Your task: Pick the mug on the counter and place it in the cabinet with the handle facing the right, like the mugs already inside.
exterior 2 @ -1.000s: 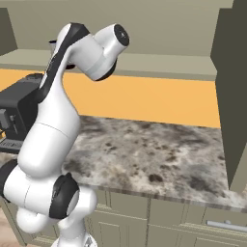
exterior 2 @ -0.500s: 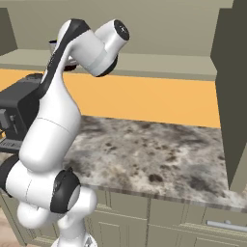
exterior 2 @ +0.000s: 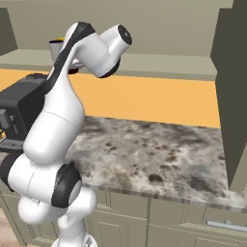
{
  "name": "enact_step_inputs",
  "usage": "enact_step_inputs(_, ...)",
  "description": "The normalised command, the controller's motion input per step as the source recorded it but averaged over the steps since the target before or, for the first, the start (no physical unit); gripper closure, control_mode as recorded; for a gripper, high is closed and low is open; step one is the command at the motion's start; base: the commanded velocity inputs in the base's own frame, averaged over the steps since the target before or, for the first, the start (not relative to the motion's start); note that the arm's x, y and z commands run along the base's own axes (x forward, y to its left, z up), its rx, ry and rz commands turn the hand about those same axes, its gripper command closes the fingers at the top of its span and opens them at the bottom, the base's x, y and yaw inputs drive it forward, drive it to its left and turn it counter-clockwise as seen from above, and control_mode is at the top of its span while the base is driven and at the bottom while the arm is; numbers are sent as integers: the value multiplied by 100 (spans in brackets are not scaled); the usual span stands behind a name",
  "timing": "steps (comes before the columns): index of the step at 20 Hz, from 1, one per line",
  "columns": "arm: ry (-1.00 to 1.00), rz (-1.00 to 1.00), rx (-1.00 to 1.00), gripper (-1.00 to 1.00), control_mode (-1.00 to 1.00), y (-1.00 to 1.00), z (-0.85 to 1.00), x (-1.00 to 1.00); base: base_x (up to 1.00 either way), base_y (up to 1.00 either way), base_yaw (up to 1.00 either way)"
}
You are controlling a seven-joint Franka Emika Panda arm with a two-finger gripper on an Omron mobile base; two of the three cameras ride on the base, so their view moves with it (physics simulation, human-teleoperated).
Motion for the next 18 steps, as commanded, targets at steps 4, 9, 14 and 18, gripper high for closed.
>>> enact_step_inputs(4, 0, 2, 0, 100, -100, 0, 0, 8, 0, 0, 0)
enact_step_inputs(9, 0, 2, 0, 100, -100, 0, -17, 12, 0, 0, 0)
enact_step_inputs(14, 1, 1, 0, 100, -100, 0, -21, 17, 0, 0, 0)
enact_step_inputs(18, 0, 0, 0, 100, -100, -5, 0, 15, 0, 0, 0)
